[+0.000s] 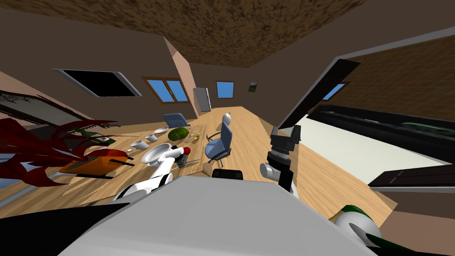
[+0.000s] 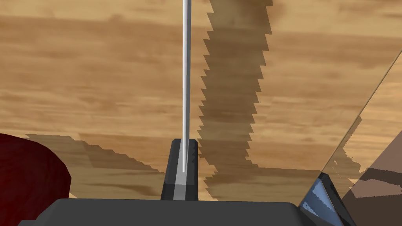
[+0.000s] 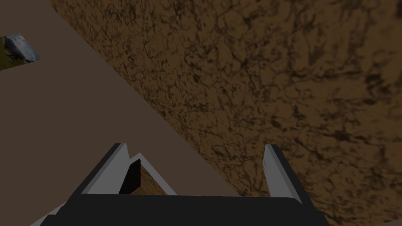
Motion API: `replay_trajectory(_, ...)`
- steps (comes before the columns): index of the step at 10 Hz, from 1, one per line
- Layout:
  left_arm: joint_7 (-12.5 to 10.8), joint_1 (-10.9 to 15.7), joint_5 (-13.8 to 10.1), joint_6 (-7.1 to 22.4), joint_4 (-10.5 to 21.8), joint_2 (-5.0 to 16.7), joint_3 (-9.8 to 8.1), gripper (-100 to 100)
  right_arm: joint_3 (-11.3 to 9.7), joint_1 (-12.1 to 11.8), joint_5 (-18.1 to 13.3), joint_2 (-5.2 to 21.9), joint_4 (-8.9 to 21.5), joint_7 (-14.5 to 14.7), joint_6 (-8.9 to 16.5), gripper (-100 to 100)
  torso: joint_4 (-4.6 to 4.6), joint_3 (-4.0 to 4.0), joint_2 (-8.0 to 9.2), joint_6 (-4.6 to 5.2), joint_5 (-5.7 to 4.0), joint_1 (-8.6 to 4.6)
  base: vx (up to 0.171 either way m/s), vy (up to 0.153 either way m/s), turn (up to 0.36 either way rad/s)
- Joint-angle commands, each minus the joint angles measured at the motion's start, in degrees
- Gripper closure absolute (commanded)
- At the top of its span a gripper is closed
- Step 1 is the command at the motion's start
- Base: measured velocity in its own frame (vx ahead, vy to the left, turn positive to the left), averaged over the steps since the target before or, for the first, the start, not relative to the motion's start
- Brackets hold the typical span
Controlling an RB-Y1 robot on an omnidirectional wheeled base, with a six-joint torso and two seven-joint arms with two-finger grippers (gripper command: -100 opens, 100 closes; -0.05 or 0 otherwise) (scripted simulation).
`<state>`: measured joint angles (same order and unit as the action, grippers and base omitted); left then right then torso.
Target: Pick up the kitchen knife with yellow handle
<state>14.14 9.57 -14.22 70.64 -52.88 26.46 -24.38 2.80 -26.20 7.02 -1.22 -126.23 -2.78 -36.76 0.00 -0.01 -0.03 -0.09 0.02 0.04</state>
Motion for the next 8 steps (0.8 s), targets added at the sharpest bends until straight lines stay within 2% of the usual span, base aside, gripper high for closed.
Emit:
replay_trajectory(1, 0.0, 0.0, 0.0, 0.0, 0.0, 0.0, 0.00, 100, 0.0, 0.0, 0.0, 0.0, 0.0, 0.0, 0.0, 0, 0.00, 0.00, 0.00, 0.00, 0.00, 0.00, 0.000, 0.000, 0.000)
replay_trajectory(3, 0.0, -0.1, 0.1, 0.2, 0.1, 0.1, 0.06, 100, 0.0, 0.0, 0.0, 0.0, 0.0, 0.0, 0.0, 0, 0.14, 0.17, 0.20, 0.00, 0.13, 0.17, 0.000, 0.000, 0.000)
replay_trajectory(4, 0.0, -0.1, 0.1, 0.2, 0.1, 0.1, 0.07, 0, 0.0, 0.0, 0.0, 0.0, 0.0, 0.0, 0.0, 0, 0.15, 0.18, 0.22, -0.01, 0.12, 0.18, 0.000, 0.000, 0.000)
replay_trajectory(5, 0.4, -0.1, -0.3, 2.0, -1.8, 0.5, -0.52, 100, 0.0, 0.0, 0.0, 0.0, 0.0, 0.0, 0.0, 0, 0.15, 0.19, 0.23, -0.02, 0.12, 0.19, -0.003, -0.029, 0.031)
replay_trajectory(7, 0.8, 0.0, -0.6, 3.9, -3.1, 1.1, -0.99, 100, 0.0, 0.0, 0.0, 0.0, 0.0, 0.0, 0.0, 0, 0.13, 0.19, 0.24, -0.04, 0.05, -0.02, -0.002, -0.047, 0.026)
replay_trajectory(8, 0.7, -0.2, -0.5, 3.2, -2.8, 0.9, -0.85, 100, 0.0, 0.0, 0.0, 0.0, 0.0, 0.0, 0.0, 0, 0.12, 0.18, 0.23, -0.05, 0.03, -0.03, -0.001, -0.016, 0.003)
